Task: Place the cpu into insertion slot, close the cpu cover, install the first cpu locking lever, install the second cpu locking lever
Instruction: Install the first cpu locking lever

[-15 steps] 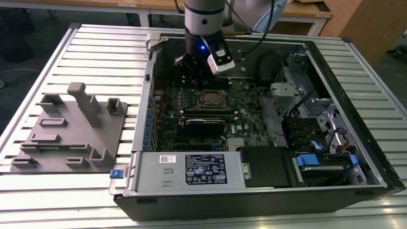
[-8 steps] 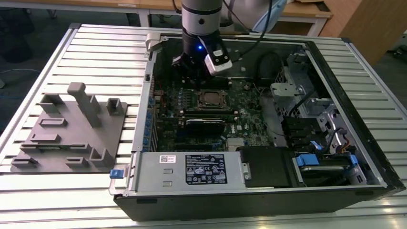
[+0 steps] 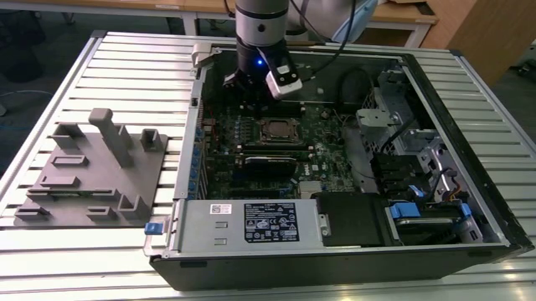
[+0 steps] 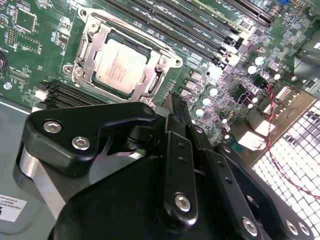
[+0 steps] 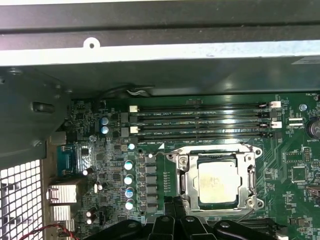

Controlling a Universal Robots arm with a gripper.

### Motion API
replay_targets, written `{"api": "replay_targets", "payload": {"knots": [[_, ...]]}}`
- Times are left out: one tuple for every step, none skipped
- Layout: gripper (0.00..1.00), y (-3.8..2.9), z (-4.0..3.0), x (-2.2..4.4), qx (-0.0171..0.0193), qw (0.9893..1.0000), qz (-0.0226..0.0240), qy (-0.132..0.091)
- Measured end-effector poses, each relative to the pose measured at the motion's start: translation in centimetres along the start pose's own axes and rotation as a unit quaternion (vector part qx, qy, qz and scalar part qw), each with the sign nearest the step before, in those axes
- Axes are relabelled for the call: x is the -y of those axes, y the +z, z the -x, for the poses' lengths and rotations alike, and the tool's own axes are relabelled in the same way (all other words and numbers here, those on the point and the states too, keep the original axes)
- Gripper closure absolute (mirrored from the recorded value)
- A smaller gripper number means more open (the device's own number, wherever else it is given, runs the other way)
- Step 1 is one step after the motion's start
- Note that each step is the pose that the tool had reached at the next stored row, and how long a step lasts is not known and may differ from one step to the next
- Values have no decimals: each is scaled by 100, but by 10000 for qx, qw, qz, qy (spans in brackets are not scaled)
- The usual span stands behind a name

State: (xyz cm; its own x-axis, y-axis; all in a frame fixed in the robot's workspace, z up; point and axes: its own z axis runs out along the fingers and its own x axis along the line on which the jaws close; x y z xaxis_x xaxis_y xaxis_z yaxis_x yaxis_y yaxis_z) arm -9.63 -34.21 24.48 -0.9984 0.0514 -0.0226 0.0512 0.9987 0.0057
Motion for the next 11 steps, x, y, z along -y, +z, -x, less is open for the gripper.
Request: {"api": "replay_targets", "payload": {"knots": [[90, 0, -1, 0, 0, 10000, 0, -1], [90, 0, -6, 1, 0, 10000, 0, 0], [90, -3, -7, 1, 0, 10000, 0, 0], [90, -3, -8, 1, 0, 10000, 0, 0], [90, -4, -7, 1, 0, 10000, 0, 0], [90, -6, -7, 1, 0, 10000, 0, 0], [90, -9, -8, 1, -1, 10000, -1, 0], [90, -10, -7, 1, 0, 10000, 0, 0], [90, -12, -7, 1, 0, 10000, 0, 0], [90, -14, -7, 1, 0, 10000, 0, 0], [90, -15, -7, 0, 1, 10000, 1, 0]]}}
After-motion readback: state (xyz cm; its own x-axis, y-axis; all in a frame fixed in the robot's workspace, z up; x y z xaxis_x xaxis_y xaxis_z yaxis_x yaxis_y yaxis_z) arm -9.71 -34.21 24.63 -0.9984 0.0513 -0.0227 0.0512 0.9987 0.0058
